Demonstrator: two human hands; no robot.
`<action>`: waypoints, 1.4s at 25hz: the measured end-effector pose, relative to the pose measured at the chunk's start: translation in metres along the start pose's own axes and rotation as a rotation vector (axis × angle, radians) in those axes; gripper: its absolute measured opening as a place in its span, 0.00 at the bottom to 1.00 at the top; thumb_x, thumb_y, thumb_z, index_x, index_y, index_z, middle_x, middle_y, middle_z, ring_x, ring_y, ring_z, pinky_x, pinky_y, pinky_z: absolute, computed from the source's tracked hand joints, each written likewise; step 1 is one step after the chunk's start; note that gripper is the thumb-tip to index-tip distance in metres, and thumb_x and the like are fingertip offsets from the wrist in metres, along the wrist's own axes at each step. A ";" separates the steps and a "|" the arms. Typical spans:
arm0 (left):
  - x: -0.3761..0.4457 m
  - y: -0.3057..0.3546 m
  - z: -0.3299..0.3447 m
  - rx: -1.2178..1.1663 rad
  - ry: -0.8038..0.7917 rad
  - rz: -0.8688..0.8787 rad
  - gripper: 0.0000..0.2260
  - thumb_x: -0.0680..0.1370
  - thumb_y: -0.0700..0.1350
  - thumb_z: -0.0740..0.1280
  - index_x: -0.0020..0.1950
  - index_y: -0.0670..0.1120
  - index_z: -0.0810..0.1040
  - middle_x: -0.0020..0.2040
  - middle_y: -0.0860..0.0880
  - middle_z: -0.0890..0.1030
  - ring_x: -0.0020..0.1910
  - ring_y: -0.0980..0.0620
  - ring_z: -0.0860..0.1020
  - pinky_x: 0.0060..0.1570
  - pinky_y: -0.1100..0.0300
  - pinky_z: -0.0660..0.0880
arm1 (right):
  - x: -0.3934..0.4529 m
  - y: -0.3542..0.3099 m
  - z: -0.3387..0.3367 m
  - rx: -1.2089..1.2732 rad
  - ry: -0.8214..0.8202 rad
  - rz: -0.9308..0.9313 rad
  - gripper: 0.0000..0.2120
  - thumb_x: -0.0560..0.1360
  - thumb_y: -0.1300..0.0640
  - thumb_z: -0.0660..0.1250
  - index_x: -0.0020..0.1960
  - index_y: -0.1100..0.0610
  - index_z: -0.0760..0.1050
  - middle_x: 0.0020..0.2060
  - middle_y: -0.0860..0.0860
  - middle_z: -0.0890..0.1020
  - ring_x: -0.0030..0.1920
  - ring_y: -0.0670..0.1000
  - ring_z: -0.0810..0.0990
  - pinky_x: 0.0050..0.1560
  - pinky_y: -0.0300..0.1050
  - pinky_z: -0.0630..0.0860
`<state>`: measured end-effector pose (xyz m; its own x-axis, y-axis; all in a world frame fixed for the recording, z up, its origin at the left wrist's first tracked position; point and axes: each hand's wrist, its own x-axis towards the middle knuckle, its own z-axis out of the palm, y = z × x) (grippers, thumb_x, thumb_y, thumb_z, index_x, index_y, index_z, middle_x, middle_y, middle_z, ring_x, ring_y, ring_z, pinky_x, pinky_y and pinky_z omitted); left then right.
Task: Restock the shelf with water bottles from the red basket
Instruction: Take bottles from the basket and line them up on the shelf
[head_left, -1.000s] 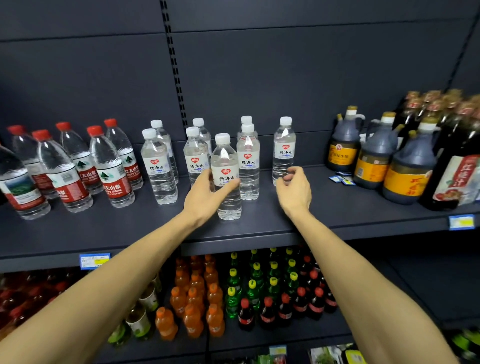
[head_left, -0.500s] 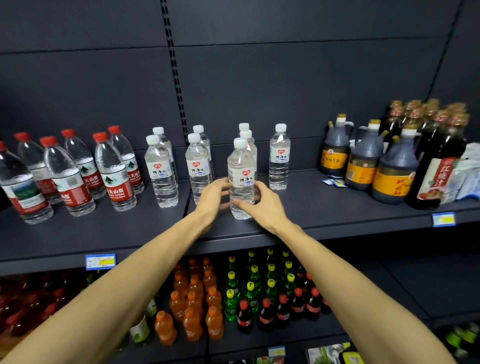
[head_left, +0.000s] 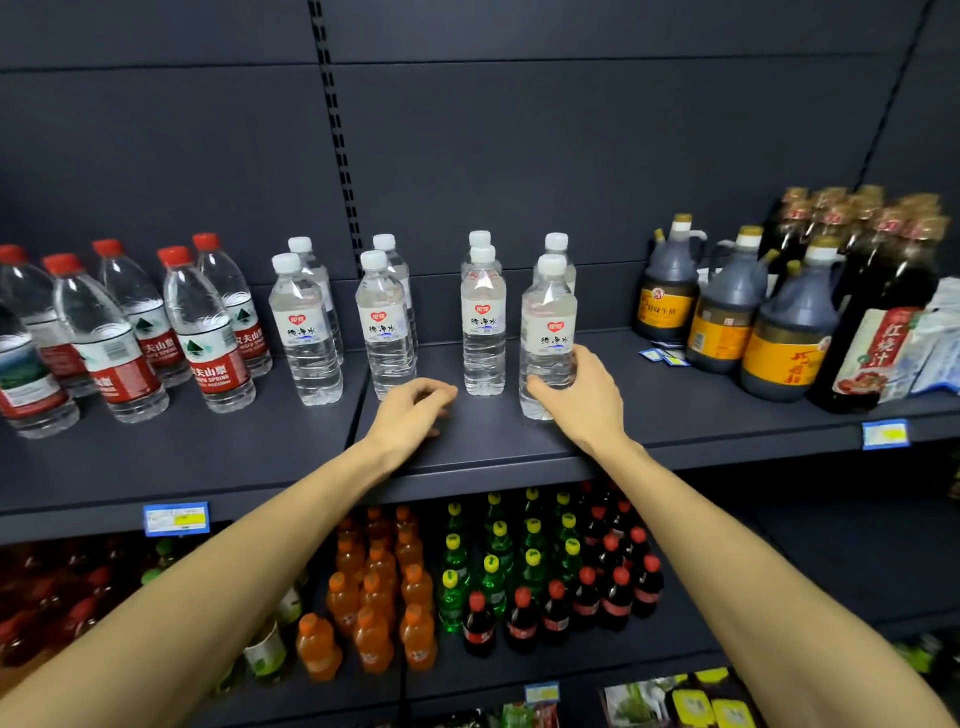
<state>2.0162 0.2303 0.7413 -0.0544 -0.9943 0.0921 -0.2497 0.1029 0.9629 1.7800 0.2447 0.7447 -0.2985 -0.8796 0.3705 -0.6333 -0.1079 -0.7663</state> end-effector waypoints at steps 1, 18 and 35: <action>0.001 -0.002 -0.001 0.025 -0.009 0.027 0.04 0.82 0.45 0.68 0.49 0.51 0.81 0.52 0.47 0.84 0.51 0.50 0.82 0.45 0.58 0.78 | 0.006 0.003 -0.003 0.002 -0.011 0.016 0.26 0.65 0.34 0.68 0.60 0.43 0.74 0.54 0.43 0.80 0.53 0.50 0.80 0.54 0.51 0.77; 0.020 -0.029 -0.043 0.329 0.120 0.118 0.06 0.79 0.41 0.69 0.48 0.52 0.83 0.40 0.51 0.85 0.31 0.54 0.82 0.38 0.60 0.76 | 0.114 0.038 -0.001 0.392 -0.243 0.347 0.19 0.77 0.64 0.71 0.67 0.58 0.76 0.43 0.52 0.82 0.35 0.47 0.77 0.30 0.37 0.76; 0.038 -0.038 -0.045 0.402 0.073 0.015 0.14 0.66 0.60 0.68 0.47 0.56 0.83 0.40 0.58 0.86 0.38 0.53 0.84 0.57 0.51 0.80 | 0.111 0.040 0.012 0.706 0.085 0.360 0.13 0.81 0.55 0.61 0.52 0.60 0.83 0.39 0.51 0.86 0.41 0.53 0.82 0.40 0.46 0.78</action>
<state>2.0667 0.1869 0.7193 0.0043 -0.9906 0.1367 -0.6080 0.1059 0.7868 1.7304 0.1368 0.7491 -0.4701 -0.8810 0.0536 0.1064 -0.1168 -0.9874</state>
